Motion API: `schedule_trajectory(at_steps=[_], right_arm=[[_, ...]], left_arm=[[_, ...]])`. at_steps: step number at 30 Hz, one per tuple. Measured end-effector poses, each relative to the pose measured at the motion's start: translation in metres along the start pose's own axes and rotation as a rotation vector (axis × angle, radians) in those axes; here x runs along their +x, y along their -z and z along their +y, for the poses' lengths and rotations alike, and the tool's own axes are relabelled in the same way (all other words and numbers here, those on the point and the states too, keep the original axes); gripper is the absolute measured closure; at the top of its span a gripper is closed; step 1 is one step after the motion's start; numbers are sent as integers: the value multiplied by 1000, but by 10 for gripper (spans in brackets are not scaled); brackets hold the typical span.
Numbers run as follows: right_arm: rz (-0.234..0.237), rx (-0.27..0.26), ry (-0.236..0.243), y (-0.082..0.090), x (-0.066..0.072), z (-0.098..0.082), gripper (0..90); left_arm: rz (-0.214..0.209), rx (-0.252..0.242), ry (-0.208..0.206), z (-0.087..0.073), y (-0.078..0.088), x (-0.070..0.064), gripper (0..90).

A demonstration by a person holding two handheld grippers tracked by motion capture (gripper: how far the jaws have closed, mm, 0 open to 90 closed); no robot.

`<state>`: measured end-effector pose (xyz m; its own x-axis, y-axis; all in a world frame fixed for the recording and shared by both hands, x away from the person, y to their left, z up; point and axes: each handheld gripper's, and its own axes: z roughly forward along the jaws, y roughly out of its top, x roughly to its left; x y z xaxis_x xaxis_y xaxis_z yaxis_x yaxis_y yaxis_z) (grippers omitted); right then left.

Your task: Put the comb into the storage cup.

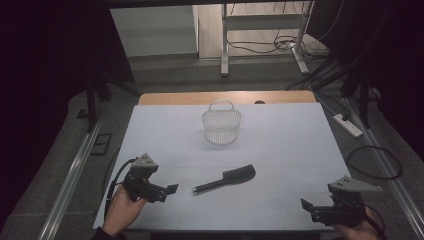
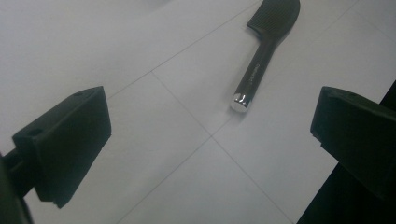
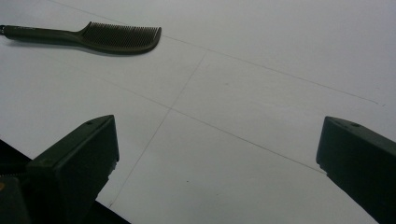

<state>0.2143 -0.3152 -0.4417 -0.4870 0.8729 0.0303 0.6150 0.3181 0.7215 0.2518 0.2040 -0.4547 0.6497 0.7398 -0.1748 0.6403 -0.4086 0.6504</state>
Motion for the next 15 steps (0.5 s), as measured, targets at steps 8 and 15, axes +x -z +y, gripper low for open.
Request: schedule_trajectory(at_steps=[8, 15], right_arm=[[0, 1, 0, 0, 0, 0, 0], [2, 1, 1, 0, 0, 0, 0]], left_arm=[[-5, 19, -26, 15, -10, -4, 0], [-24, 29, -36, 23, -21, -7, 0]])
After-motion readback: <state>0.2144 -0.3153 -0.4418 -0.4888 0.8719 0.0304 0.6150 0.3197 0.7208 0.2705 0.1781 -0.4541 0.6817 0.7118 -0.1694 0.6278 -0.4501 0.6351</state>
